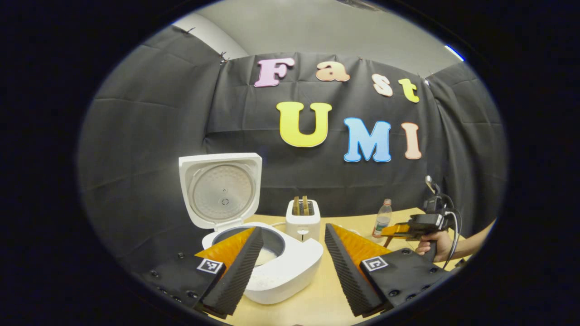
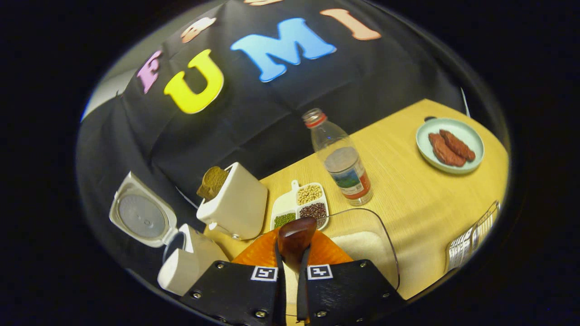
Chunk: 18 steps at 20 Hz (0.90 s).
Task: Close the left gripper, press the button to open the rice cooker; take a wooden spoon from the chopstick holder with the right hand, scoop a spoonful of rice and pour it into the rice cooker, then put the wooden spoon back into the chopstick holder.
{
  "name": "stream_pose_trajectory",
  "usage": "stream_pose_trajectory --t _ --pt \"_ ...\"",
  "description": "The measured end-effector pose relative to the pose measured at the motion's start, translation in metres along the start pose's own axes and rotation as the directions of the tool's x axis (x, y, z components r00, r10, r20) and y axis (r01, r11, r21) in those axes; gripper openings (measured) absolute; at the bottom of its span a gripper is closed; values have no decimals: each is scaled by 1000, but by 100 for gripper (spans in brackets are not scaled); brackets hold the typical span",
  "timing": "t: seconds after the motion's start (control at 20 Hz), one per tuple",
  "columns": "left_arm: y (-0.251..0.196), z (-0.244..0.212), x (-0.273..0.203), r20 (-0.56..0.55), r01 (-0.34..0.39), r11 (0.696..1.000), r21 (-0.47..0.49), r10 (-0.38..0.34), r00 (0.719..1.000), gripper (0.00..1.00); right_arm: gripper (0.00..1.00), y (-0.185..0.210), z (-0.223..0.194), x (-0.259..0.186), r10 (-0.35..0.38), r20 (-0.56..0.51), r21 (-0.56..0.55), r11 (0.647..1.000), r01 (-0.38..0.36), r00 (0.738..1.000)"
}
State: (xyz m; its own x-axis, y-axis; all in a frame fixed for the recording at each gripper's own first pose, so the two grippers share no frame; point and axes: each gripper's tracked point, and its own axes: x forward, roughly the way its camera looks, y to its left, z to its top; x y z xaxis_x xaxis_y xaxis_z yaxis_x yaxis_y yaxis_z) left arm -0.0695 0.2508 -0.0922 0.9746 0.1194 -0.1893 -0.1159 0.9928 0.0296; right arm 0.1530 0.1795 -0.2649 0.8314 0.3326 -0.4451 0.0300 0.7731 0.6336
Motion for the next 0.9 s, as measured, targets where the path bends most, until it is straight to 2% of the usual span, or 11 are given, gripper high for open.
stream_pose_trajectory --t 0.1,0.25,0.35,0.45,0.6,0.9 --pt "1 4 -3 6 6 1000 2 -6 1000 95 10 -10 17 -8 11 50 125 992 -17 999" --pt "-1 4 -1 8 20 1000 2 -20 1000 95 9 -10 45 -28 40 113 242 968 -67 993" --pt "-6 3 1 10 32 999 -2 -32 999 92 9 -4 59 -42 69 141 268 958 -105 988" --pt "-11 4 3 16 49 999 -8 -49 999 95 9 4 72 -57 101 168 301 942 -148 981" --pt "-20 9 7 28 72 997 -19 -72 997 95 9 18 89 -72 146 213 383 897 -220 966" --pt "-20 9 4 42 81 996 -26 -80 996 95 9 68 110 -87 233 238 414 853 -316 943"
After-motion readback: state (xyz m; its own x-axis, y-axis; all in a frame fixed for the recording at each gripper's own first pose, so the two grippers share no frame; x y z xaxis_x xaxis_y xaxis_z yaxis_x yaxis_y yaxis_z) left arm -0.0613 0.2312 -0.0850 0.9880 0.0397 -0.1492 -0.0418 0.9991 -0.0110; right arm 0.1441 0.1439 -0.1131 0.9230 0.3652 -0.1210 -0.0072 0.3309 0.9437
